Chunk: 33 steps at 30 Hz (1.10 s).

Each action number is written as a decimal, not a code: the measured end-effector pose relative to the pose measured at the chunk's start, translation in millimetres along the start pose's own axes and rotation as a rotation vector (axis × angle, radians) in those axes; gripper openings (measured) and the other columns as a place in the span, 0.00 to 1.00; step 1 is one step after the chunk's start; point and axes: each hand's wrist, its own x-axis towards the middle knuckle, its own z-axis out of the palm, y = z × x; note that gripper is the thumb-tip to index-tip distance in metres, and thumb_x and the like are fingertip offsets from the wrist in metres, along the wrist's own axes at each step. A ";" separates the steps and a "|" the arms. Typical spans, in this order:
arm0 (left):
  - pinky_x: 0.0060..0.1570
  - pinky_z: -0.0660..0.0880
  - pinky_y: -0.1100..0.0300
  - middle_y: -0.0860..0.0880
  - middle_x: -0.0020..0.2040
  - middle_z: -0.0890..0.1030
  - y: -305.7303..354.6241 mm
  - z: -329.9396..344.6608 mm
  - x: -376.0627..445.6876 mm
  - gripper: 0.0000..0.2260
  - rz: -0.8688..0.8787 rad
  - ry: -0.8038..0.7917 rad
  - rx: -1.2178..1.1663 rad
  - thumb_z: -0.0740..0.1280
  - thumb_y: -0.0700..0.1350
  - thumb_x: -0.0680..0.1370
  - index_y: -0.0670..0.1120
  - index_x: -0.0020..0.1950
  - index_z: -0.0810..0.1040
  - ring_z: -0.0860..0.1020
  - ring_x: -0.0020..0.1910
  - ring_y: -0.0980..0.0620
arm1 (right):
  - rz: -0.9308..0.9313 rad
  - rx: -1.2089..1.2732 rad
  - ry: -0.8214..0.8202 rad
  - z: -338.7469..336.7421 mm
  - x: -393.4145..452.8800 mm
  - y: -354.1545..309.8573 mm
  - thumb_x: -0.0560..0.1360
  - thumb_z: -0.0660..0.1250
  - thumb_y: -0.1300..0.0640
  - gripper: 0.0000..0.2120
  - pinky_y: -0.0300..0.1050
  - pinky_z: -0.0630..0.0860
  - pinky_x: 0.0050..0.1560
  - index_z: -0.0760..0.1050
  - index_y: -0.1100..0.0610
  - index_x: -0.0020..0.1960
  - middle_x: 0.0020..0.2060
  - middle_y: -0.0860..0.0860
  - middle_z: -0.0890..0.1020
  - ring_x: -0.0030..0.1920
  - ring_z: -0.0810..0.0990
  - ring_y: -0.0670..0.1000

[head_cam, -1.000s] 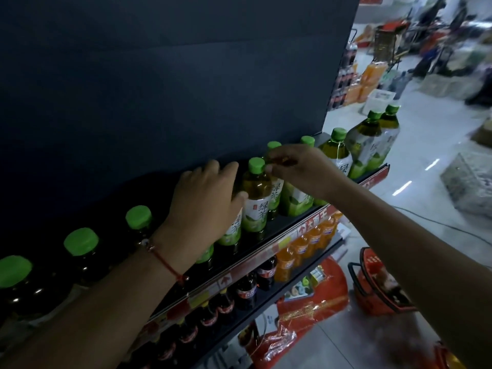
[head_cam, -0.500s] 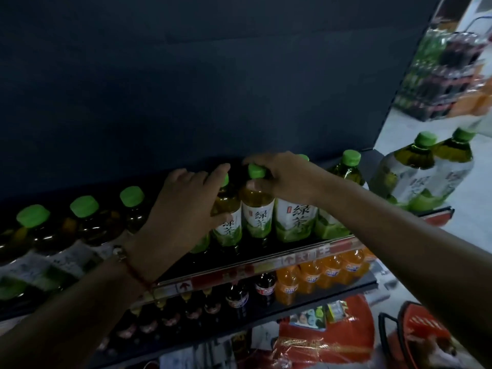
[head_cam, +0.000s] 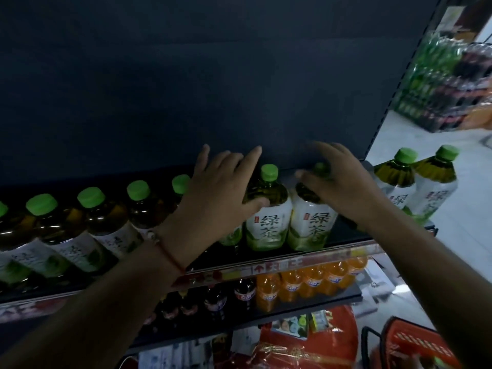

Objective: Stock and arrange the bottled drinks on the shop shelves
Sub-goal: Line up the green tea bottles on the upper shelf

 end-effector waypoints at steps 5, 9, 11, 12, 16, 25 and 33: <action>0.76 0.44 0.40 0.49 0.61 0.80 19.4 15.0 16.8 0.41 0.004 -0.129 0.104 0.63 0.68 0.74 0.51 0.80 0.49 0.72 0.68 0.47 | 0.134 0.233 -0.137 11.7 -14.3 43.6 0.74 0.70 0.46 0.22 0.46 0.75 0.52 0.69 0.46 0.66 0.55 0.45 0.80 0.57 0.78 0.49; 0.76 0.43 0.42 0.50 0.56 0.82 19.4 17.0 14.8 0.42 -0.006 -0.129 0.126 0.63 0.69 0.73 0.52 0.79 0.50 0.74 0.65 0.50 | 0.066 0.299 -0.102 18.9 -14.7 48.5 0.76 0.68 0.48 0.14 0.39 0.74 0.45 0.69 0.44 0.60 0.47 0.40 0.79 0.49 0.78 0.39; 0.76 0.43 0.43 0.51 0.56 0.82 17.6 17.3 13.1 0.41 -0.010 -0.131 0.118 0.63 0.69 0.73 0.52 0.79 0.51 0.75 0.64 0.51 | 0.056 0.349 -0.095 23.9 -14.6 50.1 0.77 0.68 0.49 0.16 0.38 0.74 0.47 0.69 0.47 0.63 0.49 0.41 0.79 0.50 0.77 0.39; 0.75 0.44 0.44 0.51 0.56 0.82 17.0 17.4 13.0 0.41 -0.015 -0.132 0.112 0.63 0.69 0.73 0.53 0.79 0.51 0.75 0.63 0.51 | 0.059 0.371 -0.092 26.5 -14.5 51.3 0.78 0.67 0.50 0.17 0.40 0.74 0.49 0.69 0.48 0.65 0.51 0.43 0.80 0.51 0.78 0.41; 0.75 0.51 0.47 0.50 0.55 0.81 17.5 16.9 12.3 0.42 -0.021 -0.152 0.099 0.62 0.69 0.74 0.53 0.79 0.49 0.75 0.60 0.50 | 0.054 0.496 -0.079 37.3 -18.0 50.7 0.79 0.66 0.54 0.17 0.40 0.72 0.53 0.69 0.52 0.67 0.52 0.45 0.79 0.53 0.78 0.43; 0.72 0.60 0.41 0.46 0.61 0.80 18.9 23.8 6.4 0.42 0.026 0.003 0.092 0.69 0.65 0.71 0.49 0.79 0.59 0.74 0.65 0.44 | 0.077 0.486 -0.015 44.0 -18.6 43.5 0.80 0.63 0.51 0.14 0.46 0.73 0.56 0.68 0.50 0.65 0.50 0.42 0.76 0.53 0.76 0.43; 0.74 0.59 0.39 0.39 0.78 0.62 62.0 32.8 -0.9 0.38 0.299 0.168 -0.162 0.73 0.55 0.72 0.50 0.78 0.61 0.62 0.76 0.38 | 0.152 -0.065 0.067 -13.1 -33.8 32.4 0.79 0.63 0.47 0.27 0.49 0.69 0.68 0.61 0.50 0.75 0.71 0.50 0.69 0.68 0.68 0.47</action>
